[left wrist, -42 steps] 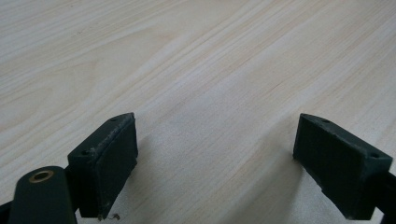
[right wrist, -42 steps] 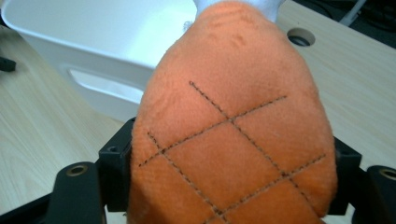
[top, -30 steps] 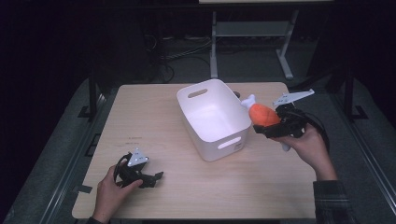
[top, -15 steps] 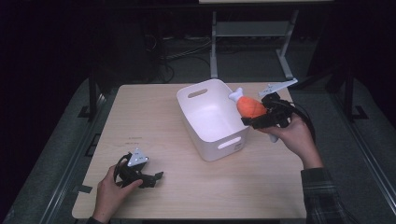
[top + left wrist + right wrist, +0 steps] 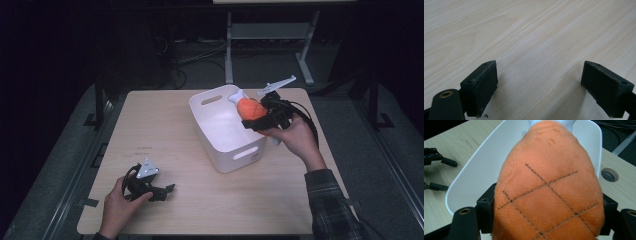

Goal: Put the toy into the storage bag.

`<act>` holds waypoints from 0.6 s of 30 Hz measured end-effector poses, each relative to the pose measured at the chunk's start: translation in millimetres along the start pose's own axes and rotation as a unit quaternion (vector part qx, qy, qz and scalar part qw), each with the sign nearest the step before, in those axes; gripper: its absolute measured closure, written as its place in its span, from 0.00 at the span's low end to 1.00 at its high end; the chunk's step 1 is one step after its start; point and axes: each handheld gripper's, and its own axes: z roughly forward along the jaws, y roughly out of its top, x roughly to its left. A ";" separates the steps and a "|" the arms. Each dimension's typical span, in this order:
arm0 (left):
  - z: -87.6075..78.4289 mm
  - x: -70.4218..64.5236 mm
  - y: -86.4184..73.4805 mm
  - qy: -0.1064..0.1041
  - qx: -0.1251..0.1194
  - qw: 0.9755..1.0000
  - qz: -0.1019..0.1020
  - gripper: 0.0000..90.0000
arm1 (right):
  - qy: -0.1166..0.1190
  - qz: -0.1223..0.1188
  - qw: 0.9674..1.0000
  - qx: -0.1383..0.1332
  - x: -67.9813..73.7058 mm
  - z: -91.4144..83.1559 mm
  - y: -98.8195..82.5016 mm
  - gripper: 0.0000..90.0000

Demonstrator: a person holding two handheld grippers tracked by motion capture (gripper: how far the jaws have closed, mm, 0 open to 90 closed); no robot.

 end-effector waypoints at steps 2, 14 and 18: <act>-0.2 0.2 0.0 0.000 0.002 1.000 0.001 0.14 | -0.001 -0.002 1.000 0.003 3.2 4.0 3.9 0.28; -0.2 0.4 0.1 0.000 0.002 1.000 0.002 0.14 | 0.011 0.000 1.000 0.010 17.1 33.7 21.9 0.27; -0.2 0.4 0.0 0.000 0.002 1.000 0.003 0.14 | 0.016 -0.002 1.000 0.015 23.6 46.2 26.8 0.27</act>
